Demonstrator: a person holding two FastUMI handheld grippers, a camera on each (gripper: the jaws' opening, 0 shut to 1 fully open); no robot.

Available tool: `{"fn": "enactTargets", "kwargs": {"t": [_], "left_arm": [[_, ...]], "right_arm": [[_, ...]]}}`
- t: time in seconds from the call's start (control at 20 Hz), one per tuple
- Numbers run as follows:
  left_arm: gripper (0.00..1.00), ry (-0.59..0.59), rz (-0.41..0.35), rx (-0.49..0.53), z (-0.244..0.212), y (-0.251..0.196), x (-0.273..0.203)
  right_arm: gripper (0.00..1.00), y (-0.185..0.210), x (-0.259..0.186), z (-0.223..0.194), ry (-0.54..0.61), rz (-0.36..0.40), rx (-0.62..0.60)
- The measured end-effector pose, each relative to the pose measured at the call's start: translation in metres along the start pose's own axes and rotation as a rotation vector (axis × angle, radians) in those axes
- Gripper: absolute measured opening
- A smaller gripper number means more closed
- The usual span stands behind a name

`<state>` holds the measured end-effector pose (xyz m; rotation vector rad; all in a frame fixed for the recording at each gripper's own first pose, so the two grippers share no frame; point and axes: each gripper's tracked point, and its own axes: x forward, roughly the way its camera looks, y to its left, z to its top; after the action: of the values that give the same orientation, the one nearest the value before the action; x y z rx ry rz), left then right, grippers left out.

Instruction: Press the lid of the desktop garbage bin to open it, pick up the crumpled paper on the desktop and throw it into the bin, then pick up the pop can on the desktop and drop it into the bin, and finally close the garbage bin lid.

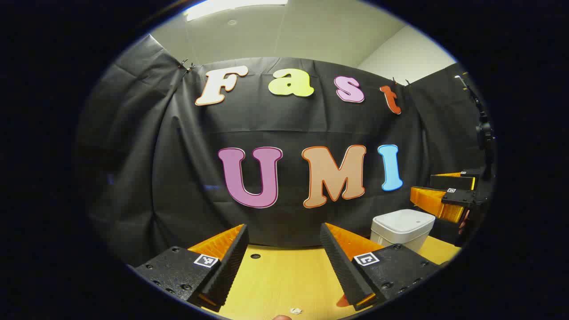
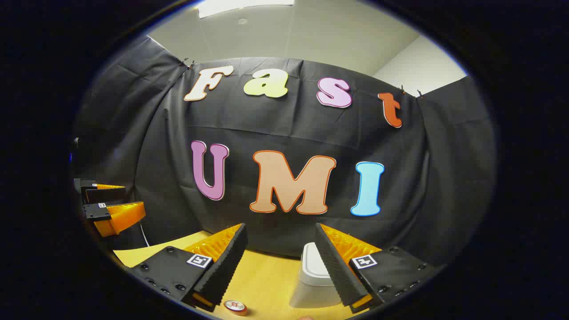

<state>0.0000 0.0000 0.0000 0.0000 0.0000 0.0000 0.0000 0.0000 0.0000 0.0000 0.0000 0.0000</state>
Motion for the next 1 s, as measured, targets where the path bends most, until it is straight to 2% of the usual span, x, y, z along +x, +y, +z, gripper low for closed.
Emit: {"fn": "enactTargets", "kwargs": {"t": [0.1, 0.3, 0.35, 0.4, 0.45, 0.55, 0.6, 0.65, 0.95, 1.0], "left_arm": [[0.94, -0.002, 0.011, 0.001, 0.001, 0.001, -0.003], [0.94, -0.003, 0.029, -0.005, 0.001, -0.002, -0.004], [0.97, -0.003, 0.031, -0.004, 0.001, -0.003, -0.004], [0.94, -0.009, 0.028, -0.006, 0.002, -0.007, -0.004], [0.97, -0.011, 0.026, -0.008, 0.003, -0.01, -0.004], [0.94, -0.014, 0.015, -0.006, 0.004, -0.017, -0.001], [0.97, -0.017, 0.008, -0.006, 0.005, -0.021, 0.001], [0.94, -0.02, 0.005, -0.004, 0.005, -0.024, 0.002], [0.97, -0.026, -0.024, -0.008, 0.005, -0.038, 0.011], [0.94, -0.022, -0.028, -0.011, 0.003, -0.041, 0.013]], "right_arm": [[1.0, -0.006, -0.001, -0.003, 0.006, -0.004, 0.003], [1.0, -0.016, -0.006, -0.007, 0.018, -0.008, 0.012], [1.0, -0.017, -0.008, -0.01, 0.026, -0.002, 0.008], [1.0, -0.019, -0.009, -0.012, 0.028, -0.002, 0.004], [1.0, -0.022, -0.011, -0.011, 0.027, -0.006, 0.001], [0.99, -0.026, -0.015, -0.011, 0.025, -0.01, 0.002], [0.98, -0.028, -0.017, -0.013, 0.025, -0.012, 0.006], [0.99, -0.03, -0.017, -0.014, 0.027, -0.013, 0.008], [1.0, -0.043, -0.02, -0.015, 0.028, -0.035, 0.008], [1.0, -0.045, -0.021, -0.017, 0.03, -0.041, 0.007]]}}
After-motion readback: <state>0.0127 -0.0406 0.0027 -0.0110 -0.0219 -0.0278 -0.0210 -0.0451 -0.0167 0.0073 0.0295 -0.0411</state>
